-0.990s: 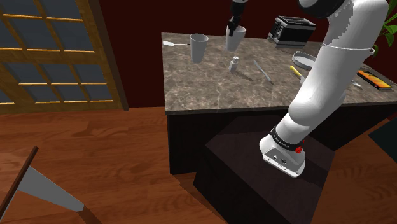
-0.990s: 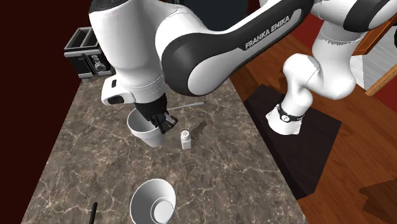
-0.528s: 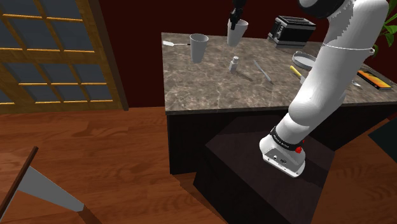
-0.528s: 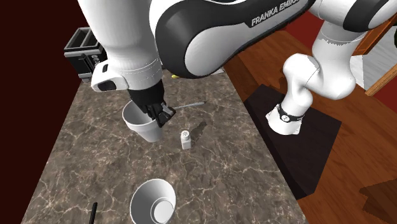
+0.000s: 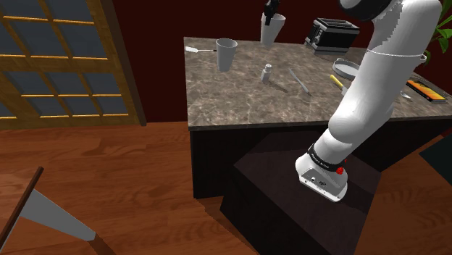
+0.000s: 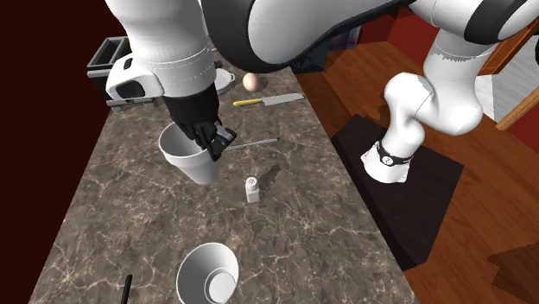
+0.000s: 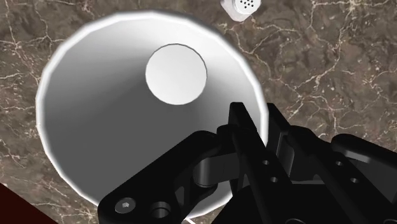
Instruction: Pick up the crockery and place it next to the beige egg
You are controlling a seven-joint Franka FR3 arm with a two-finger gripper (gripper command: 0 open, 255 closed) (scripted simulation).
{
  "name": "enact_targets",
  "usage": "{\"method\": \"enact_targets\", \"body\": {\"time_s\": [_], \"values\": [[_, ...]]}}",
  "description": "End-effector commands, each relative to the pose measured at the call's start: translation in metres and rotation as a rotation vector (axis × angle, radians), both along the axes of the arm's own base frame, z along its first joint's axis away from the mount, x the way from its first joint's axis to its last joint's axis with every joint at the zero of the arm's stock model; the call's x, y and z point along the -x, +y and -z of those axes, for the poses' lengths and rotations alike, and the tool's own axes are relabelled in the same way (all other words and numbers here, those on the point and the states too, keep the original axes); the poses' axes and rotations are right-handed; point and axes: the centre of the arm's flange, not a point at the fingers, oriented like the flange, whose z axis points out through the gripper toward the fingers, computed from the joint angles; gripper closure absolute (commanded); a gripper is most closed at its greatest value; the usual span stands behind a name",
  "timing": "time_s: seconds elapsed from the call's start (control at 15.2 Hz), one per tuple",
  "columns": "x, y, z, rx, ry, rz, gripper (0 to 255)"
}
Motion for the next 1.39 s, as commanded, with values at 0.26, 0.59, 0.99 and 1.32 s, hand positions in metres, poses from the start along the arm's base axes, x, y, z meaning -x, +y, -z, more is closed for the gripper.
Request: {"method": "enact_targets", "body": {"time_s": [0.26,0.59,0.99,1.32], "values": [[0.000,-0.001,-0.033,0.000,0.000,0.000,255],[0.046,-0.027,-0.034,0.000,0.000,0.000,255],[0.115,-0.066,-0.034,0.000,0.000,0.000,255],[0.172,-0.098,-0.034,0.000,0.000,0.000,255]]}}
